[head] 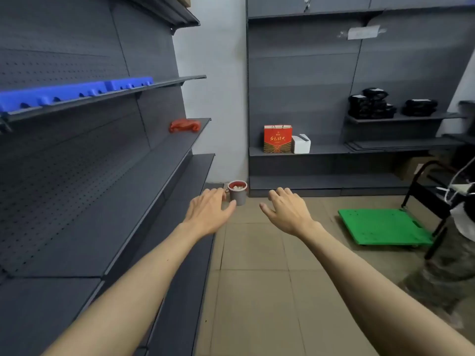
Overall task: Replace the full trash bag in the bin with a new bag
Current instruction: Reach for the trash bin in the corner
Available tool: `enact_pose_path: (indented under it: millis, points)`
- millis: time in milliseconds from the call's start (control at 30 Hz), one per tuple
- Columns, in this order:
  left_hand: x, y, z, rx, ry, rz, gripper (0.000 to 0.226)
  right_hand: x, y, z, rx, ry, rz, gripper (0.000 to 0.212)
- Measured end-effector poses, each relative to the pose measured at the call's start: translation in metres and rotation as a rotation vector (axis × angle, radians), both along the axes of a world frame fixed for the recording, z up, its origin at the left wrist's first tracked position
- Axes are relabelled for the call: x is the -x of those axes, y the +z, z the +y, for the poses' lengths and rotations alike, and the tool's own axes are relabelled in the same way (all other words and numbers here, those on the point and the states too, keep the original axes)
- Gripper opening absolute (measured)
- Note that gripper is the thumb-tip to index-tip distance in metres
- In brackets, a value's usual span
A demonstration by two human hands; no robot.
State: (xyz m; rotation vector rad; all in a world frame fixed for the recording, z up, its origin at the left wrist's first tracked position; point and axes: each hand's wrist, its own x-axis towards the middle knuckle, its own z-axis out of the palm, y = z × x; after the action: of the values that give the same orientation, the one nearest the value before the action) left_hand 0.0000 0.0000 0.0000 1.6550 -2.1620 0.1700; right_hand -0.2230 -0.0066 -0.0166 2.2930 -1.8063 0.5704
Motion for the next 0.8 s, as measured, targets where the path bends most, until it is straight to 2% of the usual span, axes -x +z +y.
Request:
enact_pose_path:
  millis: [167,333,800]
  points:
    - [0.018,0.002,-0.077,-0.081,0.044,-0.035,0.040,0.026,-0.004,-0.079,-0.011,0.011,0.020,0.044]
    - [0.030,-0.005,-0.139,-0.083,0.045,-0.074,0.043,0.037,-0.010,-0.146,-0.017,0.019,0.025,0.047]
    - [0.008,-0.020,-0.347,-0.034,0.042,-0.053,0.046,0.007,-0.012,-0.349,-0.005,0.010,0.048,0.042]
